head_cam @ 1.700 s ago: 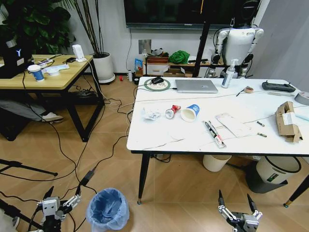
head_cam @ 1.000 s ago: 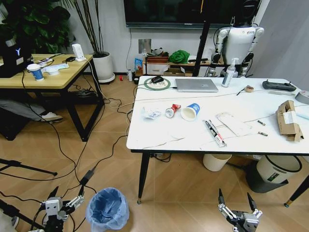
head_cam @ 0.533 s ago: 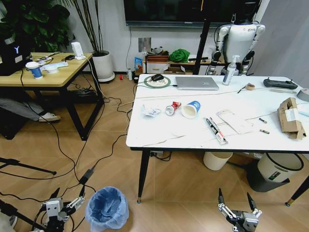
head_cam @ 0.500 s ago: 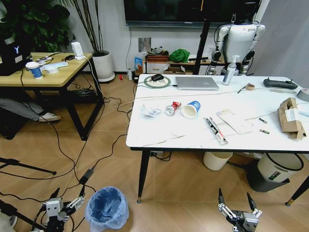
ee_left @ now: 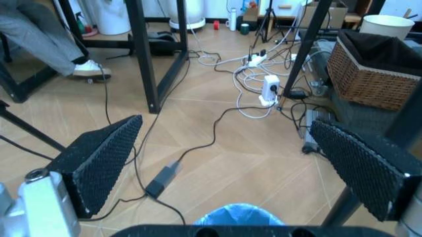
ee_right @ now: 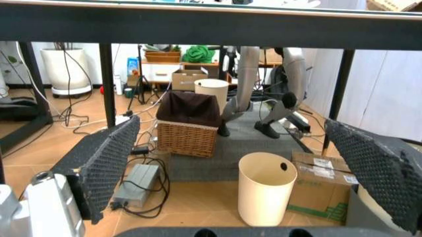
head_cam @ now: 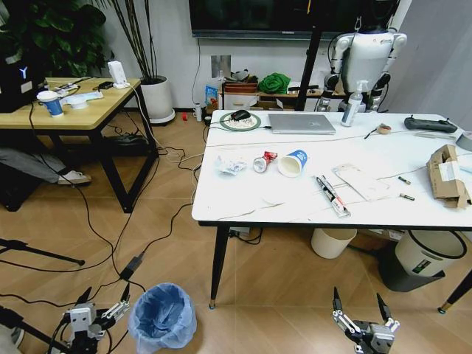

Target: Pick up the trash bin and place the trash from the table into it.

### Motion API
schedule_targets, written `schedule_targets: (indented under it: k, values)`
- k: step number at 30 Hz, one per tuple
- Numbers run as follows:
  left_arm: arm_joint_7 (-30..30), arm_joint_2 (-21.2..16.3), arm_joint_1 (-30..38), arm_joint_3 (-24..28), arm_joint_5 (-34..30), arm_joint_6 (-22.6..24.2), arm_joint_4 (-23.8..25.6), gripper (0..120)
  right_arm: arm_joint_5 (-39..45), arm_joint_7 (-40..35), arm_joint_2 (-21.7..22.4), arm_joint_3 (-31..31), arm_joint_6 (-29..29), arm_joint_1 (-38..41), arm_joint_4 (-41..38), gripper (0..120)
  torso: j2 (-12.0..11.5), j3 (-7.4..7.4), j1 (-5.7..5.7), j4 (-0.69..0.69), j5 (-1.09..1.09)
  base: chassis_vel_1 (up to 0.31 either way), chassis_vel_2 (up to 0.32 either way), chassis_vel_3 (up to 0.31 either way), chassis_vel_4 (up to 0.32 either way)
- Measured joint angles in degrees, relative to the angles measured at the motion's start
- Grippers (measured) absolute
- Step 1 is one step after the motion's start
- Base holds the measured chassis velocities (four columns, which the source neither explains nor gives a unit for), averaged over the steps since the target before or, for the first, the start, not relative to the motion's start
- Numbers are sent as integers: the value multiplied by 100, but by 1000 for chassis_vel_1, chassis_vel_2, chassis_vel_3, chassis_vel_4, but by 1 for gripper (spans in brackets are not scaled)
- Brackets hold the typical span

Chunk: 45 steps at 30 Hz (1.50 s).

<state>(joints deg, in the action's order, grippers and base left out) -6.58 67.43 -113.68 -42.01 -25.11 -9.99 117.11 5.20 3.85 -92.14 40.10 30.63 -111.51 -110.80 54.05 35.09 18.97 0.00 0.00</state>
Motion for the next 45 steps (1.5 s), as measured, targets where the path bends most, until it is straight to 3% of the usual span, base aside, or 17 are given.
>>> schedule_targets:
  k: [45]
  values:
    - [-7,15,46,46,-45,-215,-183,100,-97,4,0,-46,105,102,154,100,-876,-502,-373,0,0,0,0,0,0]
